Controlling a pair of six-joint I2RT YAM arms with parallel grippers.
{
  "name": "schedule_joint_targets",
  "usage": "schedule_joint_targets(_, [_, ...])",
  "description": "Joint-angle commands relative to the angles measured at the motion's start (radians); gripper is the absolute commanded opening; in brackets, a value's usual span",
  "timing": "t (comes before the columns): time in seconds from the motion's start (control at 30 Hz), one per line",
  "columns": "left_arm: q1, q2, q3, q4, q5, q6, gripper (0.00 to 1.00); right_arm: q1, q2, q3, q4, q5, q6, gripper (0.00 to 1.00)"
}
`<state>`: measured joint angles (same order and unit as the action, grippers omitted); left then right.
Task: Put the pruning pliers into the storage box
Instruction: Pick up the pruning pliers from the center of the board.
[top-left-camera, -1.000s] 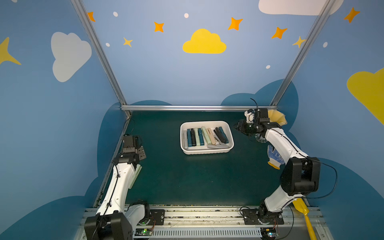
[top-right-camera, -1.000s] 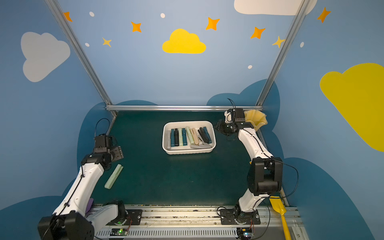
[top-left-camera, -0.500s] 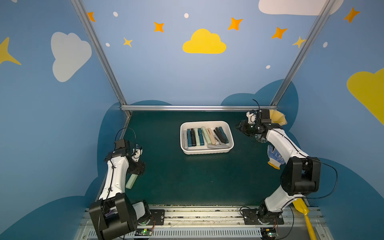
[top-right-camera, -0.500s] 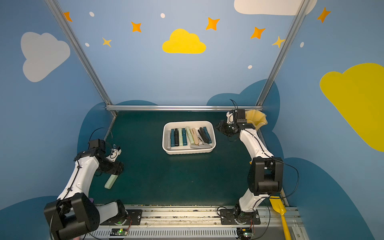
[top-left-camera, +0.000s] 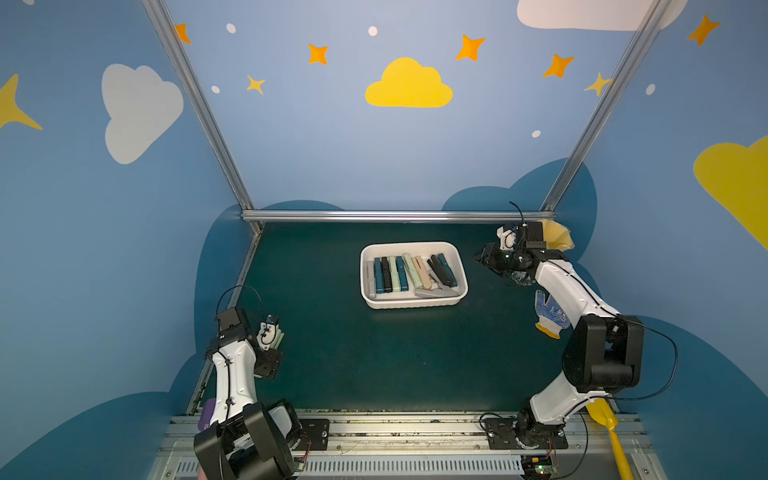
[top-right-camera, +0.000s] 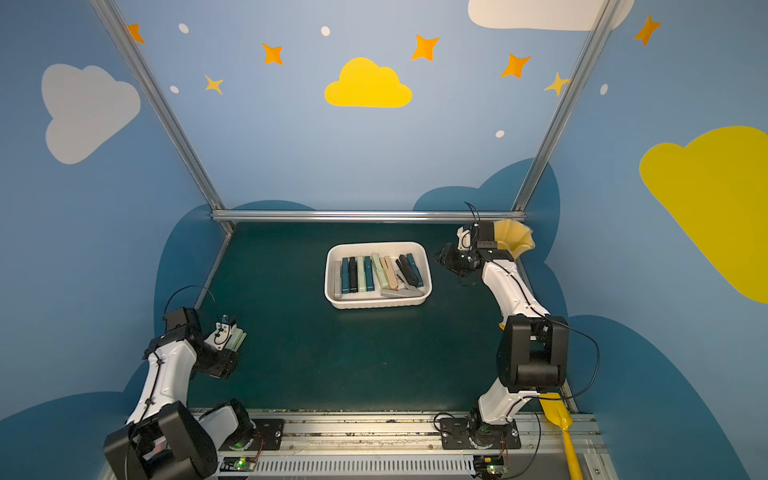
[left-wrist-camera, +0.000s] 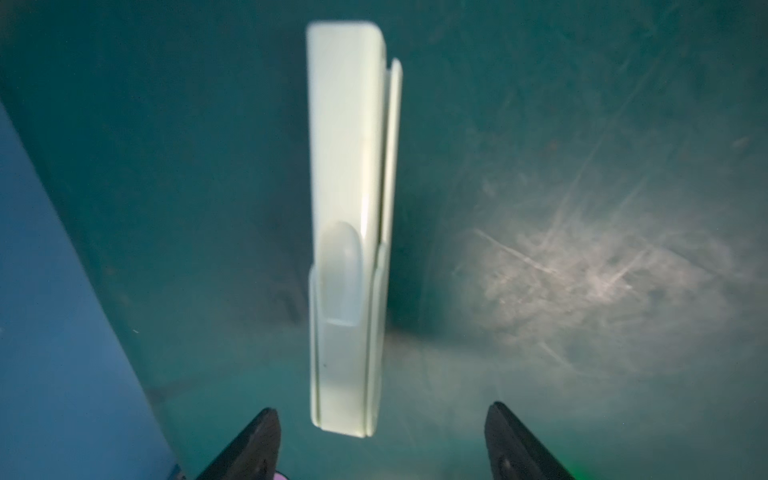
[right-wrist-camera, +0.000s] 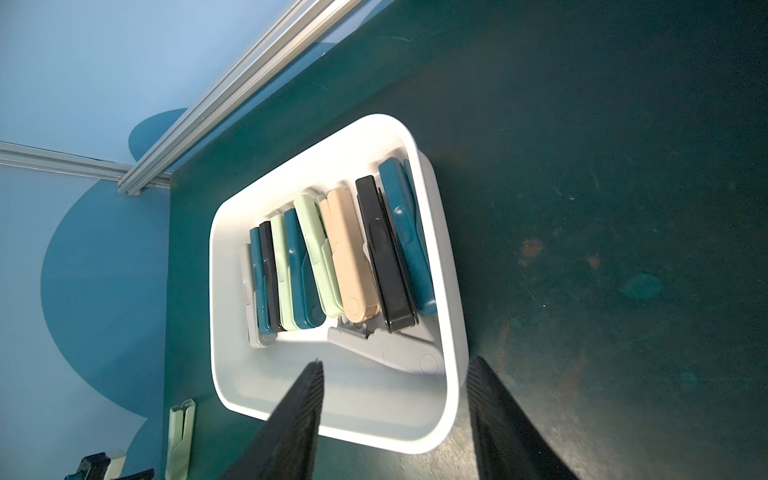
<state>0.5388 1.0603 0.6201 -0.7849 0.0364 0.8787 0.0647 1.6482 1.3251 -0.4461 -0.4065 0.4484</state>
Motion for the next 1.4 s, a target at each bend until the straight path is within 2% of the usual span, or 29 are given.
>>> schedule_joint_targets(0.0, [0.013,0.018,-0.016,0.103,0.017,0.065,0.73,-0.005,-0.027,-0.010,0.006,-0.011,0.003,0.53])
schedule_joint_targets(0.13, [0.024,0.050,-0.039,0.164,0.023,0.086,0.67,-0.005,-0.038,-0.016,-0.005,0.001,-0.002,0.53])
schedule_joint_targets(0.27, [0.030,0.065,-0.046,0.175,0.038,0.101,0.52,-0.005,-0.045,-0.022,0.000,0.007,0.002,0.53])
schedule_joint_targets(0.37, [0.039,0.059,-0.063,0.172,0.037,0.115,0.45,-0.004,-0.045,-0.025,0.002,0.005,0.005,0.52])
schedule_joint_targets(0.63, [0.042,0.044,-0.080,0.154,0.080,0.112,0.38,-0.006,-0.044,-0.033,0.005,0.008,0.004,0.52])
schedule_joint_targets(0.87, [0.041,0.041,-0.053,0.164,0.090,0.102,0.21,-0.006,-0.038,-0.036,0.013,0.005,0.012,0.51])
schedule_joint_targets(1.1, [0.016,0.004,-0.036,0.158,0.134,0.080,0.15,-0.007,-0.037,-0.032,0.014,0.002,0.013,0.51])
schedule_joint_targets(1.2, [-0.013,-0.009,-0.008,0.162,0.151,0.030,0.14,-0.006,-0.037,-0.031,0.013,0.003,0.013,0.51])
schedule_joint_targets(1.37, [-0.135,0.055,0.190,0.106,0.147,-0.119,0.14,-0.006,-0.042,-0.017,-0.009,0.018,-0.005,0.51])
